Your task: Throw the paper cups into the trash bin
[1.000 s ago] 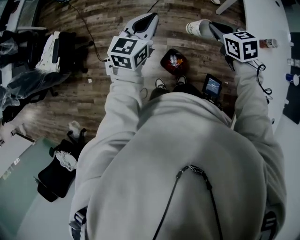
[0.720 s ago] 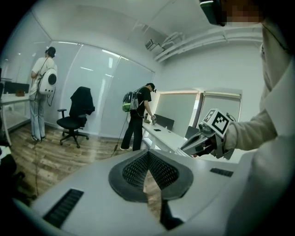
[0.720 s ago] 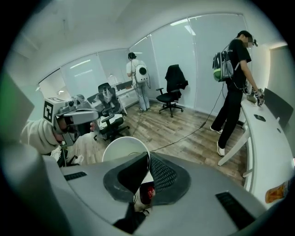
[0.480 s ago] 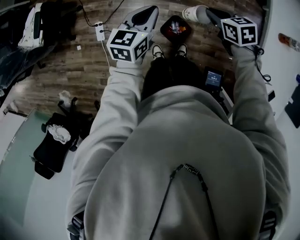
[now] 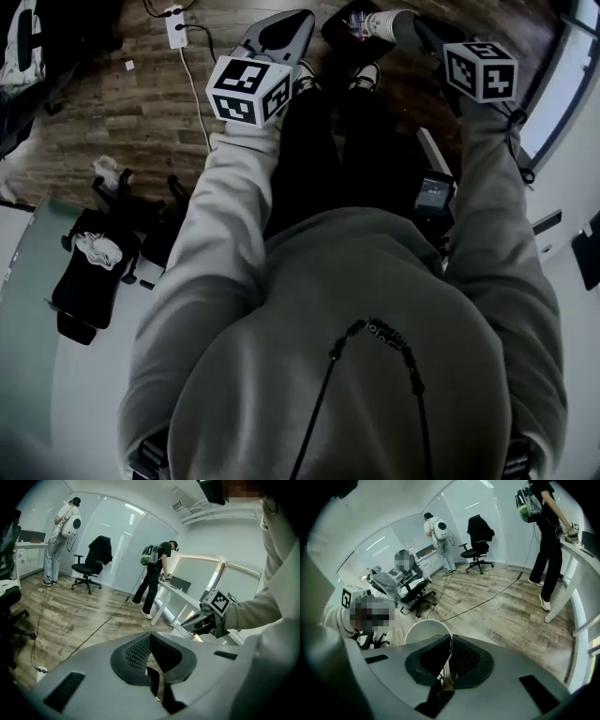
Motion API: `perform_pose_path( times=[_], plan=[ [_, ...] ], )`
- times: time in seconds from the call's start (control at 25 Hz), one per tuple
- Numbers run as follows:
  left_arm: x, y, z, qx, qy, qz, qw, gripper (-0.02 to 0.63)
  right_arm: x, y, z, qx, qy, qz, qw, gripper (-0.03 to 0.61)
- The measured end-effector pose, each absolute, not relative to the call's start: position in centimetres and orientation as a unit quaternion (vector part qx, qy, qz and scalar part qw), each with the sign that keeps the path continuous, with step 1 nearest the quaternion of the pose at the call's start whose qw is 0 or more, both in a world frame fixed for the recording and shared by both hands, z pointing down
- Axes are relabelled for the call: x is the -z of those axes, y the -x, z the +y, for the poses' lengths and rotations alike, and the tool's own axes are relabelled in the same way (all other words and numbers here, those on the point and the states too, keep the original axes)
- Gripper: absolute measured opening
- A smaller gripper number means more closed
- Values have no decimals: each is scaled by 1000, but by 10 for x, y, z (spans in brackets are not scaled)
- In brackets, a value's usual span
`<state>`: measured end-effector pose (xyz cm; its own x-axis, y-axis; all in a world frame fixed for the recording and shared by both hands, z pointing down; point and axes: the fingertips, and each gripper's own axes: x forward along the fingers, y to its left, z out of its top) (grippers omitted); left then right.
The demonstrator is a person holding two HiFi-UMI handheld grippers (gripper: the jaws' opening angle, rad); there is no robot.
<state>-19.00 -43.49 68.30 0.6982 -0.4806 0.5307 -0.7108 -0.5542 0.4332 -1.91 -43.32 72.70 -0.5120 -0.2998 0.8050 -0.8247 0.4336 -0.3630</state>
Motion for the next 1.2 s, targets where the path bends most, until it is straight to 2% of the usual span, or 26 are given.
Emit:
perform_pose_path(
  times=[0.16, 0.76, 1.2],
  plan=[
    [-730, 191, -425, -180, -853, -351, 341, -2, -765, 14, -427, -411, -377, -772, 306, 35],
    [-857, 162, -414, -193, -859, -327, 344, -2, -922, 6, -371, -419, -325, -766, 364, 35],
    [-894, 149, -399, -201, -861, -309, 349, -2, -970, 7, -371, -413, -326, -759, 383, 36]
  ],
)
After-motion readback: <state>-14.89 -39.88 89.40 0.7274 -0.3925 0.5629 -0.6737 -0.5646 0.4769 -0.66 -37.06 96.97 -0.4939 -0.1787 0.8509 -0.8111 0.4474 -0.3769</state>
